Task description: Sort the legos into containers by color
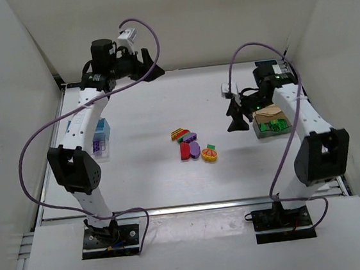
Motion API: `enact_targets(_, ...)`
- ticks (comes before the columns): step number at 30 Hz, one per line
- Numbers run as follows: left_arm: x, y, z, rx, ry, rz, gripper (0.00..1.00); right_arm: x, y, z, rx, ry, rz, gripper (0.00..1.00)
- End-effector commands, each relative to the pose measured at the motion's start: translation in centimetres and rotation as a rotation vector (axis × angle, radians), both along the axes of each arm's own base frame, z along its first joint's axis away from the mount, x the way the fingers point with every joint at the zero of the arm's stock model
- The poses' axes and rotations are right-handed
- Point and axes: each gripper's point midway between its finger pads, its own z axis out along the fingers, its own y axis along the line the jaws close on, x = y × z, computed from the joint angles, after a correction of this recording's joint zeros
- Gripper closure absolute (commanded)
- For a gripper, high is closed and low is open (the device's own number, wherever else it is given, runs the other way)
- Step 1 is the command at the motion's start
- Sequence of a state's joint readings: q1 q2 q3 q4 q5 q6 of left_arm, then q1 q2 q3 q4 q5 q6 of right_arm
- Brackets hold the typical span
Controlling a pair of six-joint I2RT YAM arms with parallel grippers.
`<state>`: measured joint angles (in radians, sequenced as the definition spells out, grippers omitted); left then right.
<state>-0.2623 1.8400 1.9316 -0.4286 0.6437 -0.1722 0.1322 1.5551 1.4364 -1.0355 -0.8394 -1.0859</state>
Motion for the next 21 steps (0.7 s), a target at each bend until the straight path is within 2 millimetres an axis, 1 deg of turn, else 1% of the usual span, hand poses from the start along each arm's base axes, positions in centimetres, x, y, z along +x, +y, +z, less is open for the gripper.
enact_targets(1, -3.4, 2.0, -1.9, 0.01, 0.112, -0.065, 0.09, 1.2, 1.3, -1.7, -0.05, -0.273, 0.365, 0.27)
enact_targets(2, -3.8, 2.4, -2.0, 0.001, 0.126, -0.073, 0.09, 1.2, 1.5, -2.3, -0.061, -0.289, 0.416, 0.27)
enact_targets(3, -4.5, 2.5, -2.2, -0.014, 0.15, -0.094, 0.09, 1.7, 1.8, -2.4, -0.065, -0.329, 0.458, 0.27)
enact_targets(4, -4.4, 3.4, -2.5, -0.021, 0.171, -0.073, 0.09, 2.3, 2.1, -3.3, -0.063, -0.393, 0.543, 0.27)
enact_targets(5, -4.6, 3.8, -2.6, -0.029, 0.185, -0.067, 0.09, 2.2, 2.1, -3.7, -0.056, -0.403, 0.584, 0.27)
enact_targets(6, -5.0, 3.9, -3.1, -0.037, 0.206, -0.076, 0.08, 2.7, 2.4, -3.4, -0.048, -0.449, 0.627, 0.27)
enact_targets(7, -5.2, 4.1, -3.2, -0.041, 0.213, -0.078, 0.09, 3.0, 2.7, -4.1, -0.033, -0.511, 0.709, 0.28)
enact_targets(8, -5.2, 4.7, -3.4, -0.044, 0.221, -0.064, 0.08, 3.1, 2.8, -4.2, -0.023, -0.541, 0.752, 0.29)
enact_targets(9, -5.4, 4.8, -3.7, -0.045, 0.232, -0.065, 0.08, 2.6, 2.9, -4.1, -0.008, -0.547, 0.794, 0.29)
enact_targets(10, -5.6, 5.0, -3.5, -0.045, 0.227, -0.061, 0.08, 2.7, 3.1, -4.7, 0.011, -0.608, 0.873, 0.29)
enact_targets(11, -5.7, 5.3, -3.9, -0.045, 0.237, -0.051, 0.08, 2.2, 3.1, -4.8, 0.024, -0.618, 0.913, 0.3)
enact_targets(13, -5.8, 5.6, -3.9, -0.044, 0.235, -0.04, 0.08, 2.2, 3.5, -5.5, 0.043, -0.689, 1.0, 0.32)
enact_targets(15, -5.9, 6.1, -4.2, -0.045, 0.245, -0.021, 0.08, 1.4, 4.2, -5.5, 0.066, -0.68, 1.053, 0.34)
enact_targets(16, -6.0, 6.3, -4.2, -0.046, 0.243, -0.016, 0.08, 1.2, 4.6, -6.1, 0.083, -0.652, 1.076, 0.35)
enact_targets(17, -6.0, 6.6, -4.4, -0.048, 0.245, -0.006, 0.08, 1.3, 5.0, -5.6, 0.086, -0.667, 1.105, 0.35)
enact_targets(18, -6.0, 6.8, -4.4, -0.053, 0.251, 0.002, 0.08, 0.3, 5.7, -5.8, 0.102, -0.64, 1.137, 0.35)
enact_targets(21, -6.3, 7.6, -4.6, -0.056, 0.252, 0.018, 0.07, -0.7, 6.8, -6.6, 0.114, -0.623, 1.198, 0.35)
